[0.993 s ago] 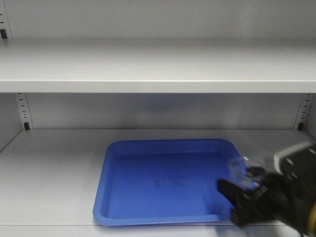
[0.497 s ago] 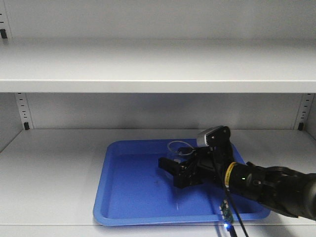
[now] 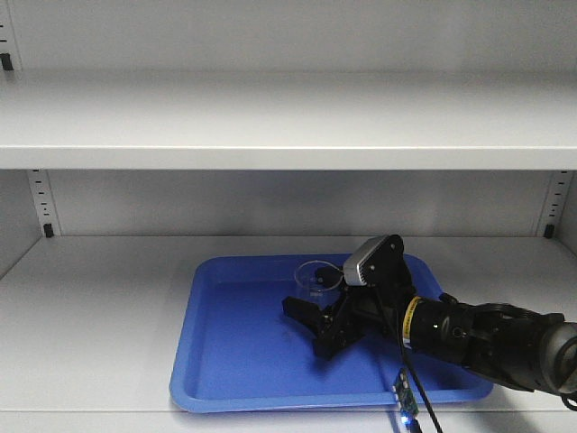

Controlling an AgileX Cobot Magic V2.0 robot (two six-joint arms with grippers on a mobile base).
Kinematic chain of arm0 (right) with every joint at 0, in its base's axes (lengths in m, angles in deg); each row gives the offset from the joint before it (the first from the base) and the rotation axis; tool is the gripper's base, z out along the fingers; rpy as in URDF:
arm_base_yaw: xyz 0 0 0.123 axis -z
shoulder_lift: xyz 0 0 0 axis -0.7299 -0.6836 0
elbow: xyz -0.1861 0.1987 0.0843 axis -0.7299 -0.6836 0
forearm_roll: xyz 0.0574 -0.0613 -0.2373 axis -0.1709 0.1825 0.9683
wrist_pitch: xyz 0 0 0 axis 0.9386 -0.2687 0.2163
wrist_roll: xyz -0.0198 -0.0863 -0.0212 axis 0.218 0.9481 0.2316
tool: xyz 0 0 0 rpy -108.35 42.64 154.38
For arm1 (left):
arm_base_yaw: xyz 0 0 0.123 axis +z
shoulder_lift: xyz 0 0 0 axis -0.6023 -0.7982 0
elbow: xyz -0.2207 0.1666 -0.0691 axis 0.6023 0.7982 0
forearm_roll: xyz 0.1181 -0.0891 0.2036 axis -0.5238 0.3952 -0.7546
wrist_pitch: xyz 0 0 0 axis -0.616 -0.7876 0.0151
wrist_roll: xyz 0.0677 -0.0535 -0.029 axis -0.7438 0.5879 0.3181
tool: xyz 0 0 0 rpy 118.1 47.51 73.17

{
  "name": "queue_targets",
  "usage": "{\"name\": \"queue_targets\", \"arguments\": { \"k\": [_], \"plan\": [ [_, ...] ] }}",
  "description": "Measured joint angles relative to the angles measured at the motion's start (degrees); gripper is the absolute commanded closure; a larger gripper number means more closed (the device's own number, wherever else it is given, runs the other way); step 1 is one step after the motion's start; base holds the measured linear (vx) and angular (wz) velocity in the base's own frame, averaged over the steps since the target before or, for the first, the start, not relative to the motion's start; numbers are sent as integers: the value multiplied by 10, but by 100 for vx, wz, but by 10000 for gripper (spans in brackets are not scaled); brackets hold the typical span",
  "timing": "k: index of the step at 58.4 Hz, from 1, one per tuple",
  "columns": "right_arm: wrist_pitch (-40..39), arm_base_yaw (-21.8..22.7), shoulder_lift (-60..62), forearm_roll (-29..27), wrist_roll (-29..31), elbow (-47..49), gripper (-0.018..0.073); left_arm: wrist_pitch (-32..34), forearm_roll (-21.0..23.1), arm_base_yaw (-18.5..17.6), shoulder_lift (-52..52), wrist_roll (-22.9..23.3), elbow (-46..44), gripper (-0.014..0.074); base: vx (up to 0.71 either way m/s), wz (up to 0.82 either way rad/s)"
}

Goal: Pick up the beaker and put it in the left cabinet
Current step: 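Extend the right gripper over the blue tray and lower the beaker, then open the right gripper to release the beaker on the tray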

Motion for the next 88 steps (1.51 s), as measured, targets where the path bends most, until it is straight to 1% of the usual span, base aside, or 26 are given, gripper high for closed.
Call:
{"name": "queue_targets", "arguments": {
  "k": [4,8,14,25,49,55,59,62,64,65,69,72,74,82,85,88],
  "plan": [
    [0,0,0,0,0,0,-29,0,0,0,0,0,0,593,0,0],
    [0,0,0,0,0,0,-78,0,0,0,0,0,0,593,0,0],
    [0,0,0,-1,-3,0,-103,0,0,0,0,0,0,593,0,0],
    [0,0,5,-1,-5,0,-90,0,0,0,0,0,0,593,0,0],
    [13,0,58,-6,-5,0,-43,0,0,0,0,0,0,593,0,0],
    [17,0,73,-3,-7,0,-17,0,0,0,0,0,0,593,0,0],
    [32,0,86,2,-17,0,27,0,0,0,0,0,0,593,0,0],
    [53,0,99,6,-37,0,92,0,0,0,0,0,0,593,0,0],
    [73,0,109,12,-58,0,151,0,0,0,0,0,0,593,0,0],
    [87,0,116,18,-79,0,179,0,0,0,0,0,0,593,0,0],
    [133,0,131,41,-131,0,347,0,0,0,0,0,0,593,0,0],
    [160,0,141,70,-178,0,501,0,0,0,0,0,0,593,0,0],
    [174,0,148,95,-215,0,574,0,0,0,0,0,0,593,0,0],
    [191,0,174,211,-370,-6,565,0,0,0,0,0,0,593,0,0],
    [195,0,183,245,-409,-15,564,0,0,0,0,0,0,593,0,0],
    [201,0,192,272,-435,-26,564,0,0,0,0,0,0,593,0,0]
  ]
}}
